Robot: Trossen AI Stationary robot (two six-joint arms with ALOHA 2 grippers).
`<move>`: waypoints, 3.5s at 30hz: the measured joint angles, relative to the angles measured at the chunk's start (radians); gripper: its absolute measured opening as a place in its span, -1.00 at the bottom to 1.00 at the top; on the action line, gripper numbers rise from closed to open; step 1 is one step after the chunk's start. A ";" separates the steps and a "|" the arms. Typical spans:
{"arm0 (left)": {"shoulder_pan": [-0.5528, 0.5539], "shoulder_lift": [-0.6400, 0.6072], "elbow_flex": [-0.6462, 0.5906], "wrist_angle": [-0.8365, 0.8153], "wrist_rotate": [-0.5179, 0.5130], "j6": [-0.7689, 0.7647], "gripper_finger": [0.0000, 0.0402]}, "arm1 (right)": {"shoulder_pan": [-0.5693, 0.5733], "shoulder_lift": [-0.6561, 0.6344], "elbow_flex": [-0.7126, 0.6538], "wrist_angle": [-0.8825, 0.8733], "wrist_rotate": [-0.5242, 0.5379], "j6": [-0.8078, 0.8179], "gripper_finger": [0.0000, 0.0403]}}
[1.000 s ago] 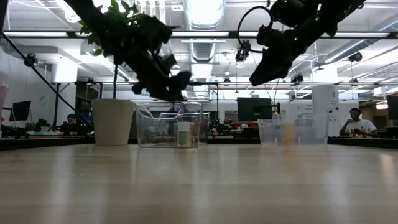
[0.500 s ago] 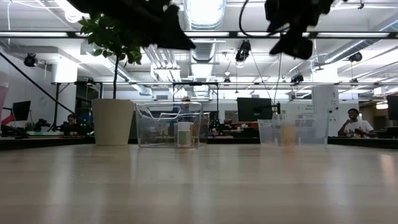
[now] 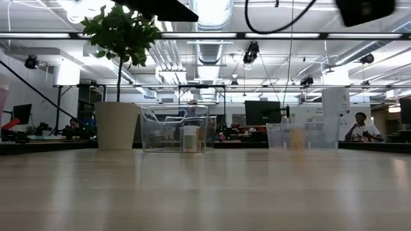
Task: Pick and place medicine bottles into bin by pill shape (circle, oval)
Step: Put the blue capsule pill bottle into the left transparent bin
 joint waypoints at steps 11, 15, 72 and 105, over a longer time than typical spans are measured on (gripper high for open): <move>0.000 -0.011 -0.003 -0.012 -0.001 0.033 -0.32 | 0.236 0.204 0.093 -0.241 -0.034 0.552 0.11; -0.002 -0.034 -0.004 -0.026 -0.001 0.050 -0.32 | 0.260 0.273 0.107 -0.250 0.009 0.610 0.11; -0.007 -0.401 -0.263 0.058 0.002 0.086 -0.32 | -0.200 0.255 0.322 -0.204 0.394 -0.329 -0.46; -0.007 -0.437 -0.293 0.059 -0.003 0.101 -0.32 | -0.699 0.833 1.020 -0.383 0.365 -1.233 -0.47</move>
